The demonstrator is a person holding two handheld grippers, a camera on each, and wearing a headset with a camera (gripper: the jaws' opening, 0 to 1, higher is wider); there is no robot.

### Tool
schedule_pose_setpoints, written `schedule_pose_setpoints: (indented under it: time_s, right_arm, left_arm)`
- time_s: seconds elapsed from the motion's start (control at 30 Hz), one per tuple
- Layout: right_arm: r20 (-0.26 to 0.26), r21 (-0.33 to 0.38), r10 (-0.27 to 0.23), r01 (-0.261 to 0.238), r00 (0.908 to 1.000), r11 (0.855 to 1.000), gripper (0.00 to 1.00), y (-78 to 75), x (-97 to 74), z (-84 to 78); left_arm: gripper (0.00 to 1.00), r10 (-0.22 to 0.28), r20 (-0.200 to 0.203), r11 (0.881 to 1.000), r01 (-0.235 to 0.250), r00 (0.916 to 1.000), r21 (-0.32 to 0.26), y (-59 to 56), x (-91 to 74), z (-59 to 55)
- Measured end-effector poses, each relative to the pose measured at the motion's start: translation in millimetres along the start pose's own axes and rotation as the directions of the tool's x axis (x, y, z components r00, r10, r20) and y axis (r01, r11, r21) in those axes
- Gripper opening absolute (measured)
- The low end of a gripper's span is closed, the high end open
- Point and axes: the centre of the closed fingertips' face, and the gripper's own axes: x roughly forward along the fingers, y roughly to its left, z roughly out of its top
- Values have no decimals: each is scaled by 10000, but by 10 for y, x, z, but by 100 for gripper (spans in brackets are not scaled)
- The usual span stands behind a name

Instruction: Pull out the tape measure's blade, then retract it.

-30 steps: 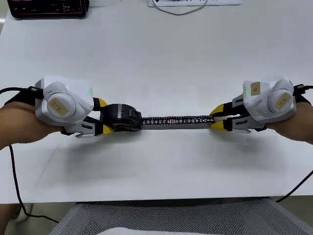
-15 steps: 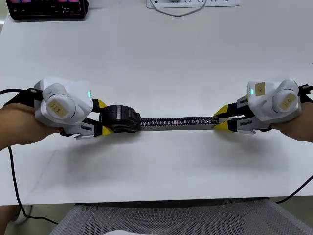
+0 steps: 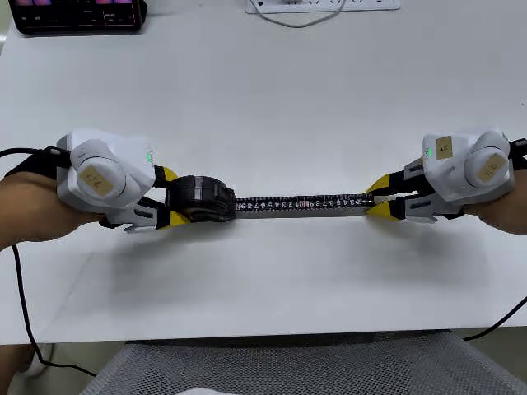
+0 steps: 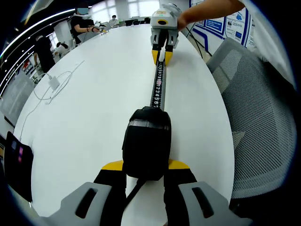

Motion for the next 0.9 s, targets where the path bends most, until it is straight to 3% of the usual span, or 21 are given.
schedule_pose_setpoints:
  time_s: [0.9]
  right_arm:
    - [-341, 6, 49, -49, 9994, 10000, 9, -12, -135, -152]
  left_arm:
    - [25, -8, -9, 10000, 8, 10000, 9, 1, -1, 1]
